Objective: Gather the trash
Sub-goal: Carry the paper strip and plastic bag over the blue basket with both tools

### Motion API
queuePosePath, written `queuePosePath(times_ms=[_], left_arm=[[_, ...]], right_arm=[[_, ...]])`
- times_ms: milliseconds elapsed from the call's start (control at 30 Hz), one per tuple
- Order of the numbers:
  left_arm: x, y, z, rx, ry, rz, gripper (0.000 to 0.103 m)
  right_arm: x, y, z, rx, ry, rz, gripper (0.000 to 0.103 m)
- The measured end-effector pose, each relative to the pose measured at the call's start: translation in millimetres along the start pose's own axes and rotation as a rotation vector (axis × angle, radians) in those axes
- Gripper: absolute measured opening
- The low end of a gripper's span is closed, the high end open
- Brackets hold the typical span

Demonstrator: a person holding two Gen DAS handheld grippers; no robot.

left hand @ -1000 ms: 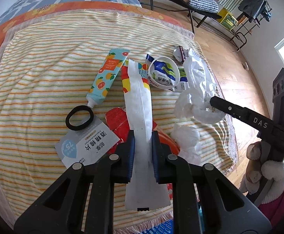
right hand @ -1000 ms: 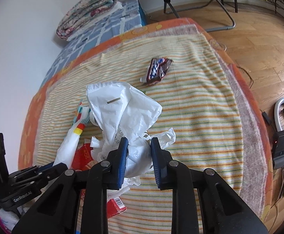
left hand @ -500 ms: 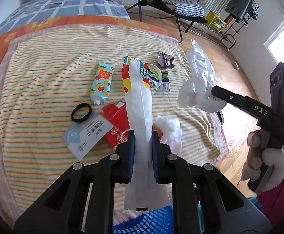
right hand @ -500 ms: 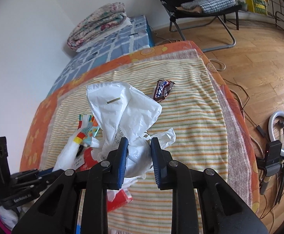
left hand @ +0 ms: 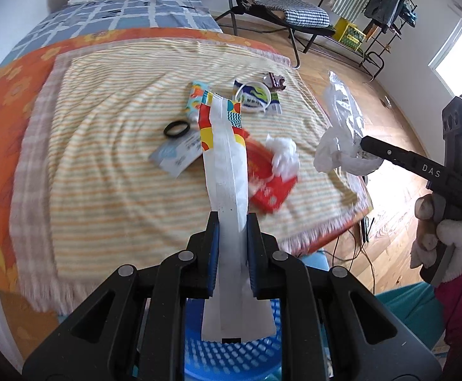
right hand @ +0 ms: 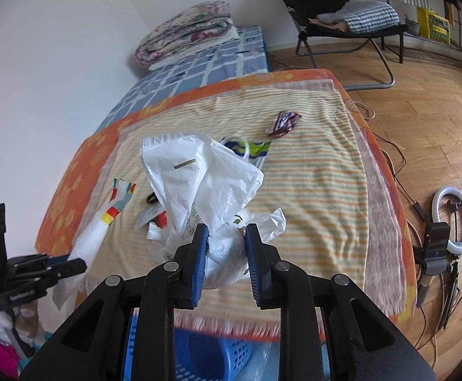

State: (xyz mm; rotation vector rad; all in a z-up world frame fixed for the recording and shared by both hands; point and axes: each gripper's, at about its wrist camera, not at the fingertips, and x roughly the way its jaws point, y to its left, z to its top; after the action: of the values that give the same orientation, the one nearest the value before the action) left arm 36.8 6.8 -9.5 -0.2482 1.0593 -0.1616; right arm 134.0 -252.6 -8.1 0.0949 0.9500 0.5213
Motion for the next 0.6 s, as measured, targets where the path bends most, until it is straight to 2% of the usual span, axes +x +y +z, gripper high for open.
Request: queuePosePath(times_ms=[300, 600], left_arm=[[-34, -3, -55, -0.001, -0.019, 0.009, 0.014], [-35, -16, -104, 0.046, 0.015, 0.033, 0.014]], right_arm=[[-27, 24, -52, -0.040, 0.016, 0.038, 0.022], [-39, 48, -97, -0.103, 0.042, 0.050, 0.022]])
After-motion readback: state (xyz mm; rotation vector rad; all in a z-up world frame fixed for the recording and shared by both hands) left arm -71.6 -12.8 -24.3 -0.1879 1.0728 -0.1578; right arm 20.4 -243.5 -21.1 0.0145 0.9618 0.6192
